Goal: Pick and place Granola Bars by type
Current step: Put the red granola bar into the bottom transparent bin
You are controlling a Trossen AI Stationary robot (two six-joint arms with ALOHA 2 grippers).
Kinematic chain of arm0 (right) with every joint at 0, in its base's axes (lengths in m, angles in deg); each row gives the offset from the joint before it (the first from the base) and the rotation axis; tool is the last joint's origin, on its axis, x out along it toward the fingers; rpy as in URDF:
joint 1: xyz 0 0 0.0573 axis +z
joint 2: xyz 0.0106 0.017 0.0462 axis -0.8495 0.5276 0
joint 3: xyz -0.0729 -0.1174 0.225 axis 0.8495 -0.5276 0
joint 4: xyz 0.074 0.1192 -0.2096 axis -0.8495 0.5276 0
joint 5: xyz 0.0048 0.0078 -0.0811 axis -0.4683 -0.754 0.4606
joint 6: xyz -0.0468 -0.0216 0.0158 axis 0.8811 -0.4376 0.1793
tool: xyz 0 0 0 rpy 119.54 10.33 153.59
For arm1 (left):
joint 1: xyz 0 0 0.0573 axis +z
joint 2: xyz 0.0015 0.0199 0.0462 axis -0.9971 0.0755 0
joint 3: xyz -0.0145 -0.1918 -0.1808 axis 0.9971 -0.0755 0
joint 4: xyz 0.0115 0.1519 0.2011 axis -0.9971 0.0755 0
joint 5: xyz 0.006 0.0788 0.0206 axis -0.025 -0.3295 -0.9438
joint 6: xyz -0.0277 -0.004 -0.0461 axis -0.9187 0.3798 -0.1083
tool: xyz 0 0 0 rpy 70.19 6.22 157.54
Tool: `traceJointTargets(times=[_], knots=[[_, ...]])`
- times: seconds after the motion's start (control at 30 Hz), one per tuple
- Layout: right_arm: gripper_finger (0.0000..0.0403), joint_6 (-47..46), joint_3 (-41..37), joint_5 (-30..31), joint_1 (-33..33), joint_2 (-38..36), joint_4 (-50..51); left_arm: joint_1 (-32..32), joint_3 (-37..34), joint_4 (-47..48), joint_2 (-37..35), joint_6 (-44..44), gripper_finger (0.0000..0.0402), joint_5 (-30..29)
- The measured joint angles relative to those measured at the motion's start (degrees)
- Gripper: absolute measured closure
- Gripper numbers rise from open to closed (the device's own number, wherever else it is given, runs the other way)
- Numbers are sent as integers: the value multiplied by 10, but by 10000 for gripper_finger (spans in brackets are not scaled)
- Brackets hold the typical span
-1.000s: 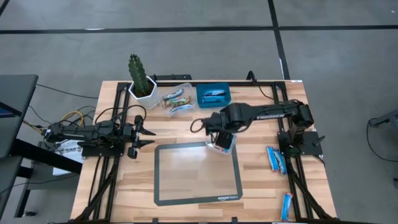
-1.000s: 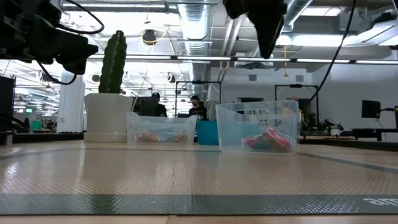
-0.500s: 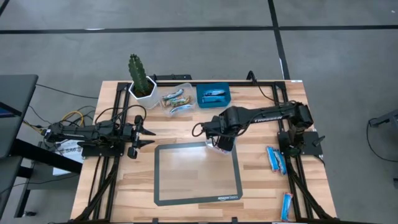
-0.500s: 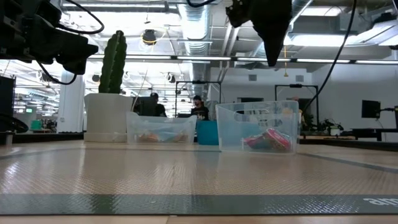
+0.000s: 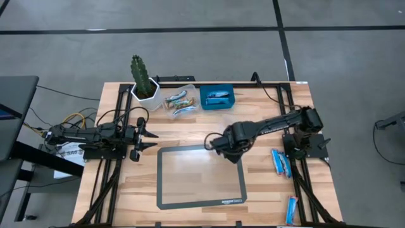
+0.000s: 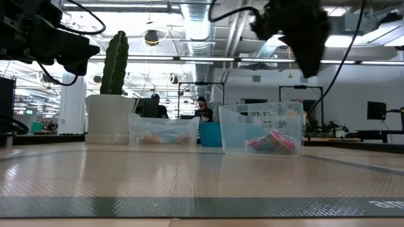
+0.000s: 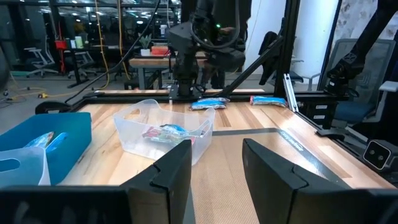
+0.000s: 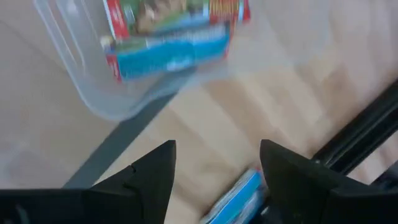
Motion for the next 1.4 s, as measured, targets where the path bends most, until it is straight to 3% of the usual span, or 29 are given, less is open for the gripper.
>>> traceJointTargets(times=[0.27, 0.5, 0.87, 1.4], knots=[[178, -175, -130, -59, 24, -75, 1, 0, 0, 0, 0, 0, 266, 0], [178, -265, -242, -95, 31, -120, -17, 0, 0, 0, 0, 1, 266, 0], [178, -326, -373, -171, 44, -129, -115, 0, 0, 0, 0, 1, 266, 0], [178, -432, -469, -194, 101, -129, -197, 0, 0, 0, 0, 0, 266, 0]])
